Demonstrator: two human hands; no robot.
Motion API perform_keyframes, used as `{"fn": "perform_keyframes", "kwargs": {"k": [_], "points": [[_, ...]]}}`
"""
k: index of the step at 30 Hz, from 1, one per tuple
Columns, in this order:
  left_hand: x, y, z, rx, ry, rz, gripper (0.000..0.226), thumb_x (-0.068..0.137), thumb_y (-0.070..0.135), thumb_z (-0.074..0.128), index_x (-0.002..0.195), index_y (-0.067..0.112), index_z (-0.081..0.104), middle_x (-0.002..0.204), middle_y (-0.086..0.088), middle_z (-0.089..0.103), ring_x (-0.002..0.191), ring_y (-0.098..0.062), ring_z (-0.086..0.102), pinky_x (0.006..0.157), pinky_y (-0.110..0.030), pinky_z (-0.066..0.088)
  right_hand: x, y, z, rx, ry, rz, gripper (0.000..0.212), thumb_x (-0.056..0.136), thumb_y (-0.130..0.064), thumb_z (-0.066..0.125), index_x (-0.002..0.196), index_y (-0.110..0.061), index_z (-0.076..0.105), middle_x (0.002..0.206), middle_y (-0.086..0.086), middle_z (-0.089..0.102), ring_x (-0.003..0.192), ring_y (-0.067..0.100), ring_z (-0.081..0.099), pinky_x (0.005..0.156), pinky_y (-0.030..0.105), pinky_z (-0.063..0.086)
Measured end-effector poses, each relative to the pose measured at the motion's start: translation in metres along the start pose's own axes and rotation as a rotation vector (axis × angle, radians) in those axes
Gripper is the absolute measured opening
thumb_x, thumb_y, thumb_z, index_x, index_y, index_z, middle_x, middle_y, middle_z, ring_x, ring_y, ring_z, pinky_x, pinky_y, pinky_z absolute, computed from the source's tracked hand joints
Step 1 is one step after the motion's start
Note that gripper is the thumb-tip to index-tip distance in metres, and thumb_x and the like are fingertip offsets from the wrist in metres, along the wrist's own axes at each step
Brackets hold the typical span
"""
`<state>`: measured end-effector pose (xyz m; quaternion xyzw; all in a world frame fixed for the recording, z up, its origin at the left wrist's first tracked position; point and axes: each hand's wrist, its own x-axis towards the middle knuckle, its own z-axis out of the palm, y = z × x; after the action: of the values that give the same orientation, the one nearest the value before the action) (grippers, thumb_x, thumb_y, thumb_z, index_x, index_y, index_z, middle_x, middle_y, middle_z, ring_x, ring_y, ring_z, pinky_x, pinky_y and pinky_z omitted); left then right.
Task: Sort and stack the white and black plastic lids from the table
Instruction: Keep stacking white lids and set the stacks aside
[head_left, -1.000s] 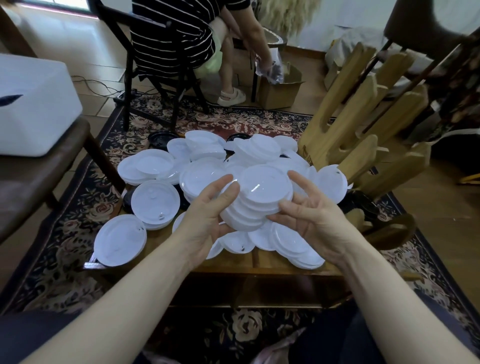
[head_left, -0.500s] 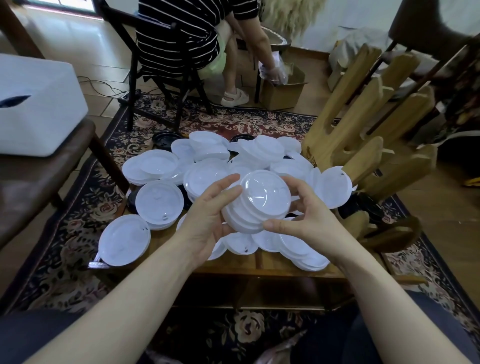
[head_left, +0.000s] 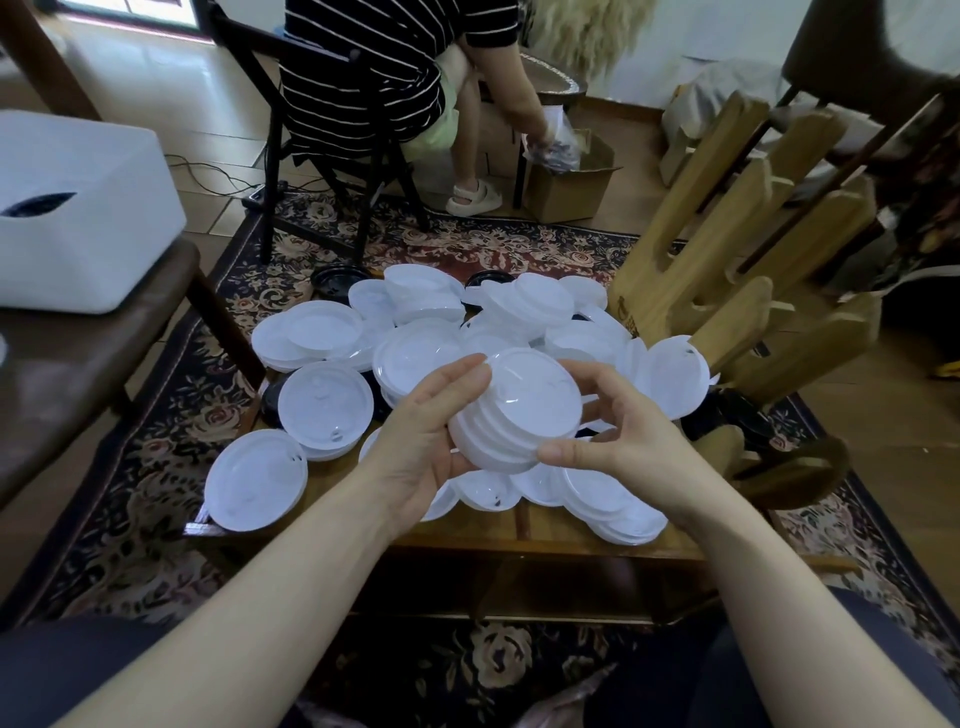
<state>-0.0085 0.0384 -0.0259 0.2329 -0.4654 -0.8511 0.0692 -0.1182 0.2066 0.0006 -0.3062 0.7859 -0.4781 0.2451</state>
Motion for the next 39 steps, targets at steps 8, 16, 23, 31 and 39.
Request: {"fn": "perform_keyframes", "kwargs": {"k": [8, 16, 23, 31, 39], "points": [[0.001, -0.001, 0.003, -0.001, 0.004, 0.036, 0.061, 0.07, 0.03, 0.072, 0.129, 0.019, 0.063, 0.121, -0.006, 0.072, 0.105, -0.021, 0.071, 0.076, -0.036, 0.061, 0.002, 0.007, 0.004, -0.102, -0.039, -0.023, 0.077, 0.071, -0.042, 0.079, 0.139, -0.037, 0.045, 0.13, -0.017, 0.053, 0.106, -0.003, 0.054, 0.082, 0.021, 0.052], [0.004, -0.003, 0.003, -0.052, 0.042, 0.032, 0.034, 0.095, 0.01, 0.06, 0.127, 0.017, 0.062, 0.126, -0.011, 0.068, 0.106, -0.023, 0.068, 0.075, -0.033, 0.062, 0.002, 0.007, 0.011, -0.005, -0.049, -0.026, 0.076, 0.066, -0.044, 0.078, 0.133, -0.031, 0.047, 0.13, -0.019, 0.054, 0.12, 0.004, 0.055, 0.091, 0.026, 0.055], [0.004, -0.002, -0.006, -0.068, 0.064, 0.056, 0.034, 0.093, 0.008, 0.06, 0.121, 0.028, 0.065, 0.127, -0.005, 0.069, 0.1, -0.017, 0.068, 0.069, -0.03, 0.061, 0.002, 0.027, -0.023, -0.265, 0.054, 0.006, 0.065, 0.079, -0.036, 0.078, 0.136, -0.03, 0.048, 0.136, -0.017, 0.051, 0.12, -0.001, 0.052, 0.095, 0.027, 0.051], [0.007, 0.002, -0.016, -0.063, 0.112, 0.064, 0.041, 0.091, 0.013, 0.063, 0.13, 0.026, 0.063, 0.119, -0.003, 0.067, 0.09, -0.015, 0.066, 0.059, -0.025, 0.059, -0.013, 0.06, -0.032, -0.76, -0.002, 0.071, 0.067, 0.079, -0.046, 0.077, 0.135, -0.027, 0.048, 0.131, -0.008, 0.047, 0.128, 0.012, 0.04, 0.102, 0.031, 0.04], [0.001, 0.003, -0.016, -0.014, 0.057, 0.056, 0.062, 0.067, 0.023, 0.072, 0.128, 0.03, 0.063, 0.125, -0.002, 0.068, 0.098, -0.015, 0.068, 0.065, -0.027, 0.058, -0.003, 0.061, -0.012, -0.927, -0.085, 0.078, 0.091, 0.077, -0.052, 0.074, 0.151, -0.027, 0.028, 0.146, -0.003, 0.04, 0.135, 0.018, 0.034, 0.108, 0.031, 0.03]]}}
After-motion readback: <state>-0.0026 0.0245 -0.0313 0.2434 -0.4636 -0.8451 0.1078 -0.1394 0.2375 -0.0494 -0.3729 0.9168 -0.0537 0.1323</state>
